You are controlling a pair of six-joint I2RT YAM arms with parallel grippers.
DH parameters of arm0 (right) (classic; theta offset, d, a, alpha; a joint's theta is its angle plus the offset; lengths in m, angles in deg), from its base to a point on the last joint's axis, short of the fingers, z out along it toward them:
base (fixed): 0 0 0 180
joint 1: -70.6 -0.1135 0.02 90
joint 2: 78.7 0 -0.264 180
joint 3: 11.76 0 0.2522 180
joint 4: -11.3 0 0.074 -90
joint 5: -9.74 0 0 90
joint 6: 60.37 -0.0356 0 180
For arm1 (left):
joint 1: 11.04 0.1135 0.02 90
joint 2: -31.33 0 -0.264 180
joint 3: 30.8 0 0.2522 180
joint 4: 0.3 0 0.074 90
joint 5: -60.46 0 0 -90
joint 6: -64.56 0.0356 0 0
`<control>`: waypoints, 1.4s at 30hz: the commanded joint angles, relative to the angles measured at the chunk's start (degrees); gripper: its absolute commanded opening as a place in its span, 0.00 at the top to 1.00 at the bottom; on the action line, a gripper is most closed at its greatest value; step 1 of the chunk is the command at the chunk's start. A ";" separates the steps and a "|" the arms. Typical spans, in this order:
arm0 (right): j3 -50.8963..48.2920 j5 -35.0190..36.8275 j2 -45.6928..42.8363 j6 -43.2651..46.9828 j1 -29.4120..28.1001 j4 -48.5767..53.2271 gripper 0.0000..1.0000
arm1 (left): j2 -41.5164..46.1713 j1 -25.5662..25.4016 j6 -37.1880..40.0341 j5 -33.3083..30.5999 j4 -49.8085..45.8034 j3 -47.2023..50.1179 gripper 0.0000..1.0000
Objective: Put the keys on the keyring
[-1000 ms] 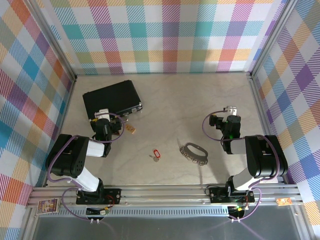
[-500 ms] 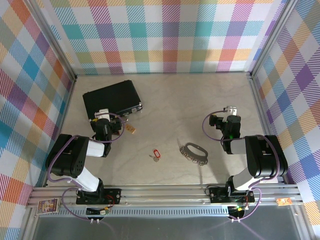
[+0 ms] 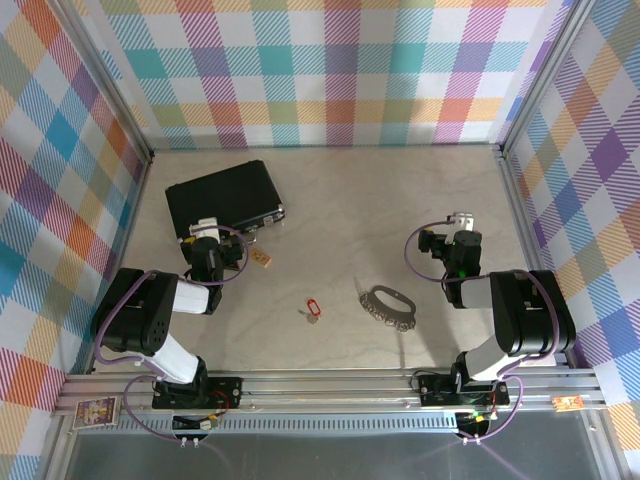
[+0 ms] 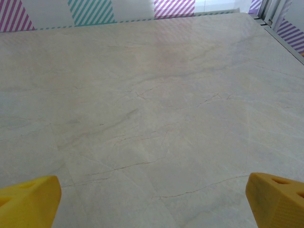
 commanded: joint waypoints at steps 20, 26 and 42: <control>0.70 -0.37 -0.36 -0.11 -0.33 -0.56 0.01 | 0.02 0.25 -0.18 0.07 1.01 -0.39 0.00; 0.68 -0.40 -0.55 0.06 -0.33 -0.77 0.01 | 0.59 0.24 -0.33 -0.31 1.85 0.23 0.00; 10.51 5.27 -17.80 0.53 -7.87 32.46 0.01 | 20.55 -1.71 -1.86 0.30 -23.95 -4.58 0.00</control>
